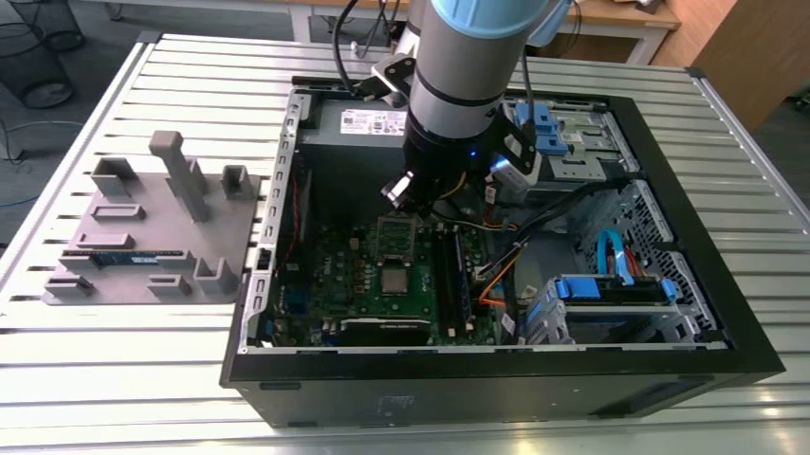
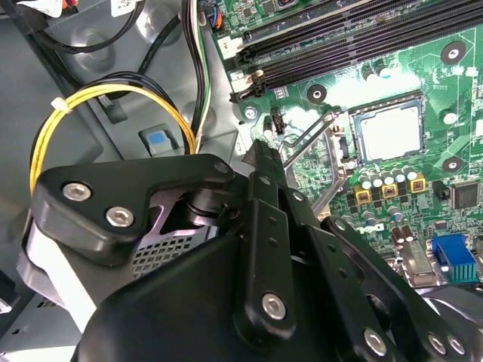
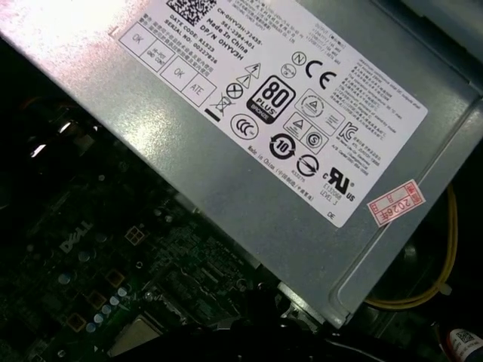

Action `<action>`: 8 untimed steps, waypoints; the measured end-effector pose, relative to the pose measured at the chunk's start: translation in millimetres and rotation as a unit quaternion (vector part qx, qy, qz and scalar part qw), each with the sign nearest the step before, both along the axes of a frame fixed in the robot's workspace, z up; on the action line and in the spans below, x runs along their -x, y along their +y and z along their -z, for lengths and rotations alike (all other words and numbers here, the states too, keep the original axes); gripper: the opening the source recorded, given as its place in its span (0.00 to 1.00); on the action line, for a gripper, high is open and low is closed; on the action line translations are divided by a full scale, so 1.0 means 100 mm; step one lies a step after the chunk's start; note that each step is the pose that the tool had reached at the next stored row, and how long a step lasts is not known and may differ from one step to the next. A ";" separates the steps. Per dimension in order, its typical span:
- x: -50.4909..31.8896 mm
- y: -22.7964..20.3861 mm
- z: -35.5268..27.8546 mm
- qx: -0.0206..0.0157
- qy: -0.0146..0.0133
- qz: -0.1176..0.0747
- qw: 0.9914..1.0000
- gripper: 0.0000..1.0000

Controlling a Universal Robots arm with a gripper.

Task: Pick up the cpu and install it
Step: 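Close the cpu cover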

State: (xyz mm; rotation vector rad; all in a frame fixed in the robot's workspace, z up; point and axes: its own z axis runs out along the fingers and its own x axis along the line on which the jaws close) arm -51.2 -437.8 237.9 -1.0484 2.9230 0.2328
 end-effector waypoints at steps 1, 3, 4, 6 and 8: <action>0.000 0.000 -0.001 0.000 0.000 0.000 1.000 0.11; 0.000 -0.002 -0.003 0.000 0.000 -0.001 1.000 0.11; 0.000 -0.003 -0.004 0.000 0.000 -0.002 1.000 0.11; 0.000 -0.003 -0.005 0.000 0.000 -0.002 1.000 0.11; 0.000 -0.004 -0.007 0.000 0.000 -0.003 1.000 0.11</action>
